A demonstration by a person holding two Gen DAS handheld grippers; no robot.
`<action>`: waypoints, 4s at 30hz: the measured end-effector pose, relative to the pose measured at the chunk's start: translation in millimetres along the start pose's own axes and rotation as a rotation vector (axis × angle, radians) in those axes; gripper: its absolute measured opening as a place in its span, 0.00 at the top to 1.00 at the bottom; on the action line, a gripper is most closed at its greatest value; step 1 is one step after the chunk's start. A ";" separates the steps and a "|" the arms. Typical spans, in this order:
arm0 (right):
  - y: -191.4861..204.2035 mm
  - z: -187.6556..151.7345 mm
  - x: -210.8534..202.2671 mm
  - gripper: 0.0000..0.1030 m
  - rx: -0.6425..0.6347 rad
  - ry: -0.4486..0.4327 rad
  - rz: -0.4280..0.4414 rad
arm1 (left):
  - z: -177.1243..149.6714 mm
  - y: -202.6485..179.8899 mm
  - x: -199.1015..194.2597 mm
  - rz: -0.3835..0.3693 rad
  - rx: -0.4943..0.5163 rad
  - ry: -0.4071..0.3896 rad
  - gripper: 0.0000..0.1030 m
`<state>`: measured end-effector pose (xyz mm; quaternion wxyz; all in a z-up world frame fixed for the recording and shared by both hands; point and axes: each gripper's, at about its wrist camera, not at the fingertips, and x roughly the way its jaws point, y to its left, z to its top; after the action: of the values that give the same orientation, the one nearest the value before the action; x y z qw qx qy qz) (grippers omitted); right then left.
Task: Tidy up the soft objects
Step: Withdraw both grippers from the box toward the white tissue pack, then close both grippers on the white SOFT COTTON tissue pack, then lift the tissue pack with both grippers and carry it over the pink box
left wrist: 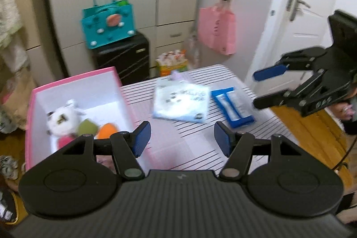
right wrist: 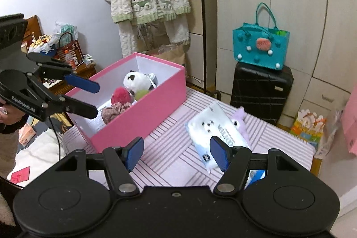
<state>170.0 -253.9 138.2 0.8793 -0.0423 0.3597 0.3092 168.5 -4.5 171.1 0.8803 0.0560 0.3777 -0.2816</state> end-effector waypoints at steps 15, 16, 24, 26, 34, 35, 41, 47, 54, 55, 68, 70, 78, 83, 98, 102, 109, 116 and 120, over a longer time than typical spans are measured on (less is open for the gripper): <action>-34.0 -40.3 36.2 0.32 0.011 -0.043 -0.172 | 15.6 -35.3 83.9 0.022 -0.067 -0.028 0.38; -37.5 -43.3 40.5 0.32 0.021 -0.045 -0.165 | 16.3 -36.2 91.3 0.030 -0.070 -0.029 0.38; -63.7 -65.8 70.0 0.32 0.118 -0.113 -0.093 | 24.0 -28.0 162.7 0.114 -0.190 0.004 0.39; -67.9 -70.0 80.7 0.32 0.143 -0.109 -0.095 | 23.7 -25.1 179.6 0.161 -0.216 0.020 0.40; -76.4 -79.3 116.7 0.32 0.217 -0.088 -0.059 | 23.5 -0.9 226.9 0.292 -0.321 0.028 0.39; -76.9 -79.4 119.8 0.32 0.229 -0.085 -0.056 | 23.9 3.2 231.7 0.307 -0.330 0.029 0.39; -81.1 -80.0 133.0 0.36 0.296 -0.089 -0.073 | 23.7 20.4 246.8 0.363 -0.371 -0.012 0.39; -86.6 -81.2 139.6 0.45 0.421 -0.119 0.009 | 17.8 28.3 248.2 0.324 -0.432 -0.022 0.35; -87.2 -85.0 153.1 0.77 0.507 -0.103 0.021 | 11.8 31.4 246.8 0.305 -0.475 -0.011 0.36; -86.5 -85.5 151.3 0.81 0.508 -0.109 0.031 | 11.7 31.3 246.1 0.304 -0.478 -0.007 0.36; -91.1 -92.5 108.2 0.85 0.365 0.034 0.137 | -5.0 9.9 225.7 0.198 -0.426 0.016 0.34; -94.0 -90.7 104.9 0.85 0.334 0.049 0.136 | -8.7 5.2 225.1 0.181 -0.410 0.018 0.34; -114.0 -81.8 104.5 0.85 0.243 0.107 0.211 | -17.0 1.9 226.6 0.092 -0.366 0.033 0.31; -129.7 -73.5 108.3 0.85 0.189 0.147 0.252 | -18.4 -3.2 227.3 0.075 -0.314 0.051 0.29; -139.7 -67.7 115.7 0.84 0.125 0.176 0.282 | -21.8 2.3 234.5 0.054 -0.343 0.080 0.34; -143.2 -67.4 112.8 0.83 0.135 0.163 0.239 | -25.8 7.3 229.4 0.035 -0.361 0.107 0.57; -145.2 -69.9 105.4 0.80 0.182 0.106 0.159 | -37.6 4.6 217.6 -0.004 -0.426 0.154 0.73; -129.7 -80.4 105.2 0.73 0.184 0.055 0.010 | -40.1 6.7 225.6 0.037 -0.463 0.117 0.60; -124.6 -84.0 103.9 0.72 0.191 0.040 -0.019 | -36.2 0.9 230.1 0.043 -0.443 0.107 0.60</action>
<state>247.8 -325.8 -10.7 0.8747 0.0320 0.4047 0.2646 273.9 -96.8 -14.9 0.8557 -0.1158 0.4750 -0.1695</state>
